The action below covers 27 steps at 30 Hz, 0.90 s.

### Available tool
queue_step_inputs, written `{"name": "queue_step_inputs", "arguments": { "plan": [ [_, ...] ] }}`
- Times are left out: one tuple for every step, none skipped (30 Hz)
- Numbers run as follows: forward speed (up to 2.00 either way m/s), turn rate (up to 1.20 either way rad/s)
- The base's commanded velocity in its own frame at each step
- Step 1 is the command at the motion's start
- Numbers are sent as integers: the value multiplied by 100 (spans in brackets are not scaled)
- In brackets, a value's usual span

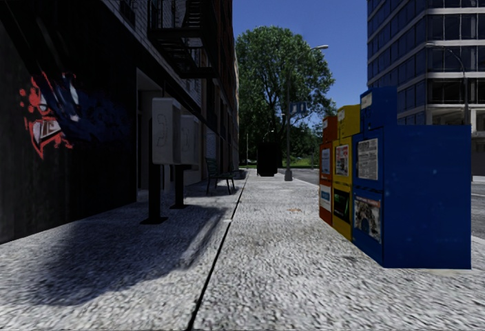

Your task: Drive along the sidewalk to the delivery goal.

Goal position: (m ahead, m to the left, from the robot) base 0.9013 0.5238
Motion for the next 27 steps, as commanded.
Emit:
{"name": "queue_step_inputs", "arguments": {
  "plan": [
    [0,0],
    [0,0],
    [0,0],
    [0,0],
    [0,0],
    [0,0],
    [0,0],
    [0,0],
    [0,0],
    [0,0],
    [0,0],
    [0,0],
    [0,0],
    [0,0],
    [0,0],
    [0,0],
    [0,0],
    [0,0],
    [0,0],
    [0,0],
    [0,0],
    [0,0],
    [0,0],
    [0,0],
    [0,0],
    [0,0],
    [0,0]
  ]
}}
